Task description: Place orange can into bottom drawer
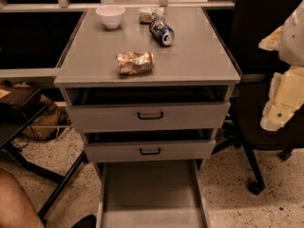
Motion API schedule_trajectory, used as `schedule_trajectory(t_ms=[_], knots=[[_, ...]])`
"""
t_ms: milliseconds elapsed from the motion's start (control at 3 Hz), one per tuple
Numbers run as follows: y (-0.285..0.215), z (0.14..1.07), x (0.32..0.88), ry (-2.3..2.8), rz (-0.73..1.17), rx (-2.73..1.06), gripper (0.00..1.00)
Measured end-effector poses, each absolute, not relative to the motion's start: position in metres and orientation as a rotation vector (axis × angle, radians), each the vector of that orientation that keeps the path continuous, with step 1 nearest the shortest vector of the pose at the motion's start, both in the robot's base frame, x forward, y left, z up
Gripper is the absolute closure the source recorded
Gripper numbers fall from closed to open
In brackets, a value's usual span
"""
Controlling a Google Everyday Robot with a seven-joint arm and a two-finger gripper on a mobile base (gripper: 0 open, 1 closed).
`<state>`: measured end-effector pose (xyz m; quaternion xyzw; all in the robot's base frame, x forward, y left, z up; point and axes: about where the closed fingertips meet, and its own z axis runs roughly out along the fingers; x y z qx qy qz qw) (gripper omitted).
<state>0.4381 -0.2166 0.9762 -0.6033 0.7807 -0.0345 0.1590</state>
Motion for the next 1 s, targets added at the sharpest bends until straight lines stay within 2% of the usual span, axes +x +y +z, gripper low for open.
schedule_trajectory(t_ms=[333,667,1000], knots=[[-0.217,0.976,0.438,2.232,-0.098,-1.725,0.0],[-0.193,0.968,0.451,2.161,-0.042,-1.768,0.0],[-0.147,0.951,0.476,2.045,0.045,-1.857,0.0]])
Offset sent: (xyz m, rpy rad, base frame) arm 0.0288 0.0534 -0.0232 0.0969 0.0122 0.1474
